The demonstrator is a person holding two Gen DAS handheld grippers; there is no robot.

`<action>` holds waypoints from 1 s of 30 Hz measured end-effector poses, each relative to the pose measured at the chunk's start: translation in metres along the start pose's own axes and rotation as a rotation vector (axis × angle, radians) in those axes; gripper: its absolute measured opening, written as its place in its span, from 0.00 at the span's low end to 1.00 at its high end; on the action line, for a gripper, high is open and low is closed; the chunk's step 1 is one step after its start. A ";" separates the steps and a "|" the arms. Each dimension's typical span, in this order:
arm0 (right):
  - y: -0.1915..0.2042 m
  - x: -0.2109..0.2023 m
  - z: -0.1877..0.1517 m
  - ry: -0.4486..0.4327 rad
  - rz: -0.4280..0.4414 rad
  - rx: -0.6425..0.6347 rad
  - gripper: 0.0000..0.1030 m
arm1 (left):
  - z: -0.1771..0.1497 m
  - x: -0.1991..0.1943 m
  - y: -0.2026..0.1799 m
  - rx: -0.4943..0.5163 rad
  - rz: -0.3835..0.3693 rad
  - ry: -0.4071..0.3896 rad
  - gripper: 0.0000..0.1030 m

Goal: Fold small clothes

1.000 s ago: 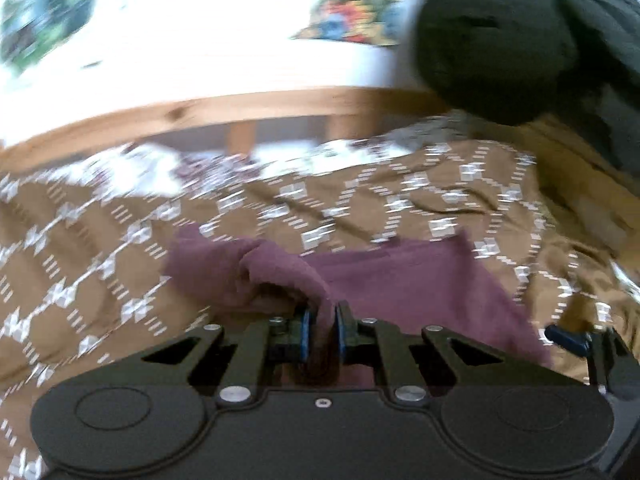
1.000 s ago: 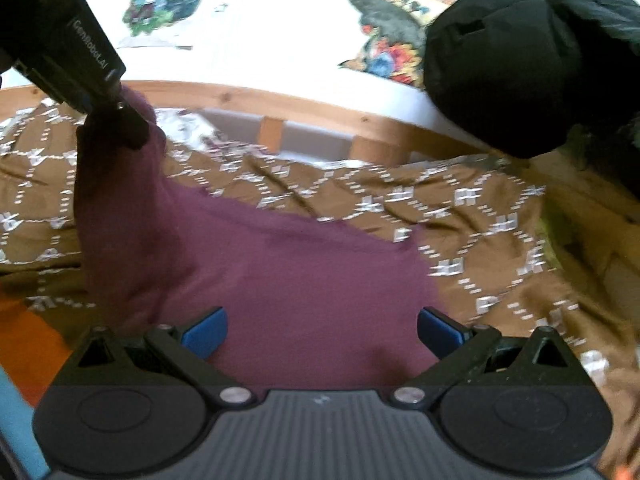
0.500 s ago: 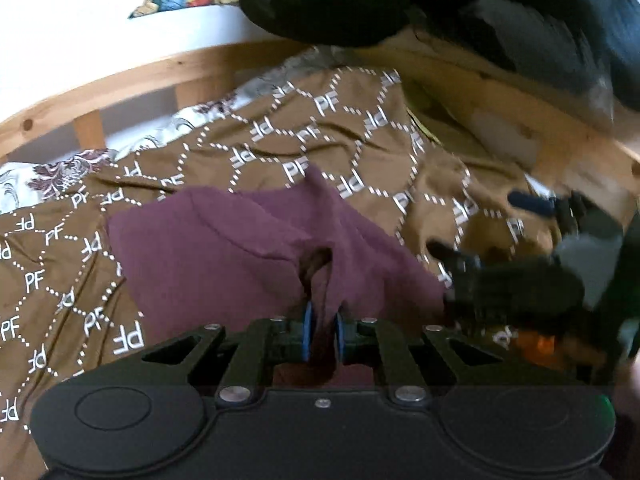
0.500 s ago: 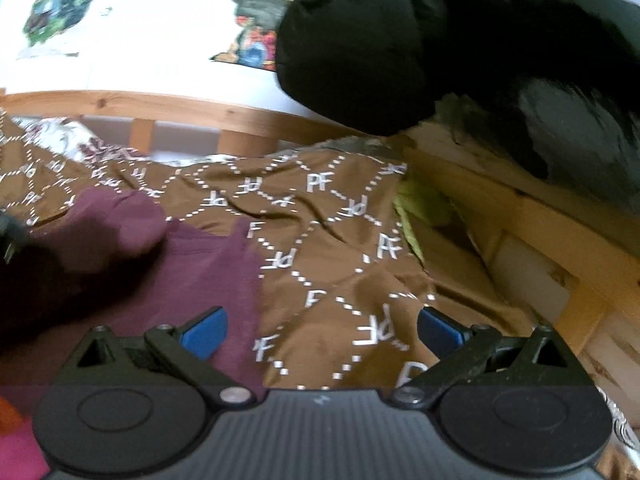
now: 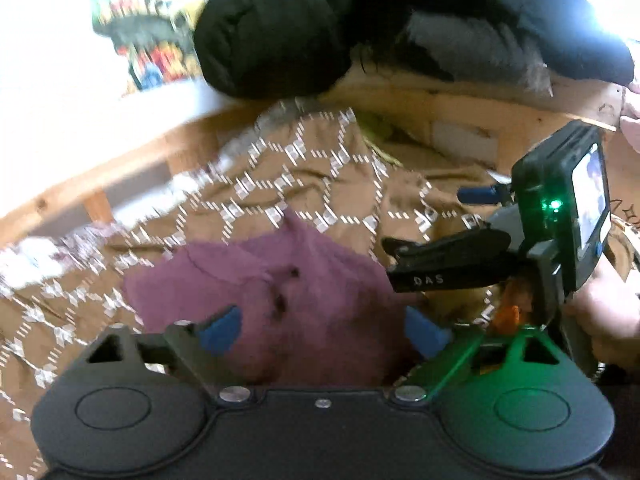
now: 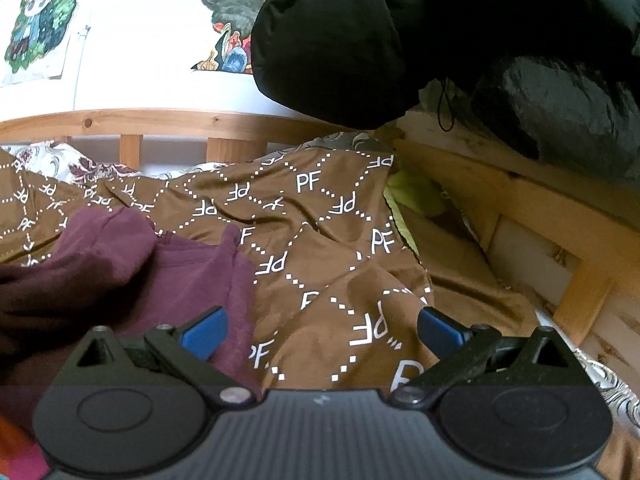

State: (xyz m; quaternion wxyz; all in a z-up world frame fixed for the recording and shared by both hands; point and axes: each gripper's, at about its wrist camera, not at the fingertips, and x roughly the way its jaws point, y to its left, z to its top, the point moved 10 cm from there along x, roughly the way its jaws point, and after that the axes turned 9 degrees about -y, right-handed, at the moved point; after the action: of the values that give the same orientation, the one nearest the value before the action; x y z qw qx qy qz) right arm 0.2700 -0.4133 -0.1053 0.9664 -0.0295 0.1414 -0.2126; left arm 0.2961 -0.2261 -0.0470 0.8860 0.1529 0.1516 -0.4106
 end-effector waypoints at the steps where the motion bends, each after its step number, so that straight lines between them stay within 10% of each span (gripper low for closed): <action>1: -0.001 0.000 0.001 -0.003 0.002 0.010 1.00 | 0.001 -0.005 0.003 0.019 0.026 -0.015 0.91; 9: -0.001 -0.004 0.013 -0.030 0.184 0.303 1.00 | -0.030 0.006 0.033 0.122 0.205 0.056 0.98; 19: 0.065 -0.005 0.017 0.073 0.587 0.539 0.98 | -0.083 0.031 0.059 0.117 0.219 0.219 0.77; 27: 0.074 0.019 -0.006 0.164 0.602 0.718 0.69 | -0.090 0.031 0.053 0.169 0.212 0.225 0.32; 30: 0.079 0.029 -0.011 0.171 0.585 0.745 0.42 | -0.088 0.032 0.053 0.150 0.202 0.222 0.25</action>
State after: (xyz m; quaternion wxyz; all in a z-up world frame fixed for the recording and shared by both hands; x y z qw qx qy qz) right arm 0.3240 -0.3539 -0.1331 0.9154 0.3774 0.1367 0.0304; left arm 0.3445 -0.1805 -0.1321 0.8867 0.2773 0.2012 -0.3104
